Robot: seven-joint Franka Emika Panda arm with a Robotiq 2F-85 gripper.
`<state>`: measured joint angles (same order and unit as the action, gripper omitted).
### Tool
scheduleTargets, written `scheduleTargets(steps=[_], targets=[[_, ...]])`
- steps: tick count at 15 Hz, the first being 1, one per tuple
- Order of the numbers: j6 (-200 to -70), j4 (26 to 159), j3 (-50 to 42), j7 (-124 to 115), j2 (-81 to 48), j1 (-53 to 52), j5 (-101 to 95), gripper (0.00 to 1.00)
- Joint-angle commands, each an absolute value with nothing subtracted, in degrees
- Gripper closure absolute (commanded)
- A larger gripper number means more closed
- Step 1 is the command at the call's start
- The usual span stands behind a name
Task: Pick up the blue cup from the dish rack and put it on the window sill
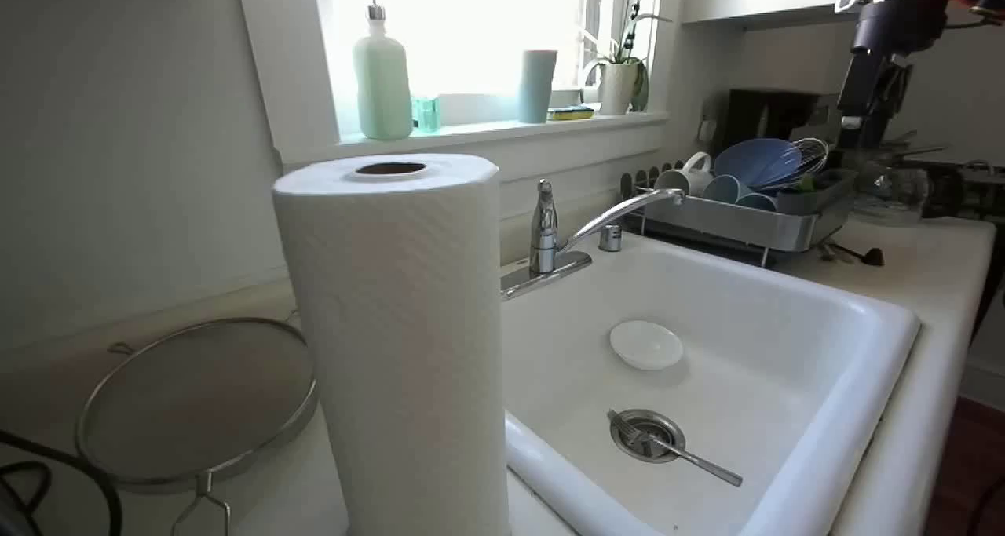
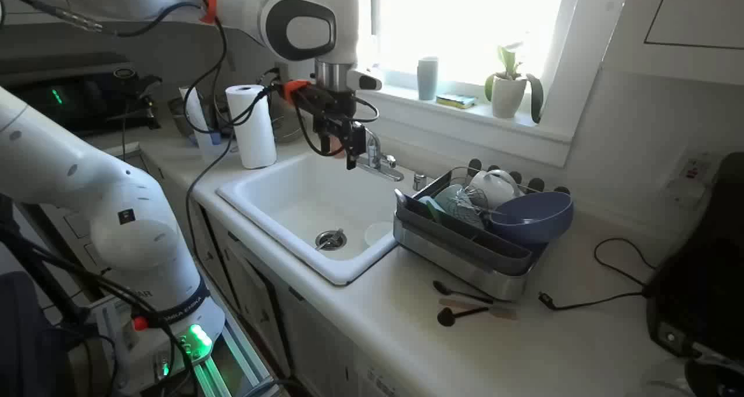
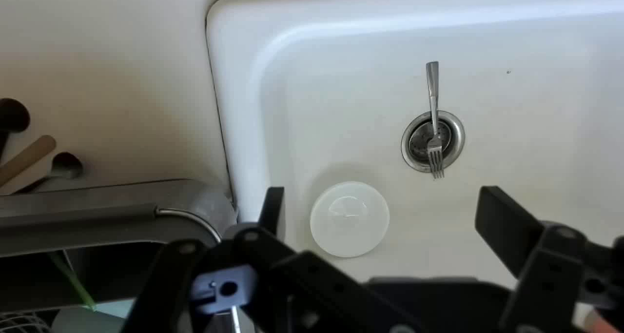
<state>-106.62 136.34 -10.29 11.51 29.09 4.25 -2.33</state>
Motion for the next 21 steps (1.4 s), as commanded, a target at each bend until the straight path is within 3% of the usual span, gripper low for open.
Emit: scheduleTargets(steps=[1, 8, 14, 21], targets=[[-106.5, 136.2, -9.9, 11.7, 29.0, 4.7, -2.1, 0.0], [-106.5, 136.2, -9.9, 11.7, 29.0, 4.7, -2.1, 0.0], [-107.7, 129.3, -7.3, 6.6, 19.5, 6.3, -12.2, 0.0], [-120.9, 124.0, -3.5, -10.4, 7.6, 8.0, -30.6, 0.0]])
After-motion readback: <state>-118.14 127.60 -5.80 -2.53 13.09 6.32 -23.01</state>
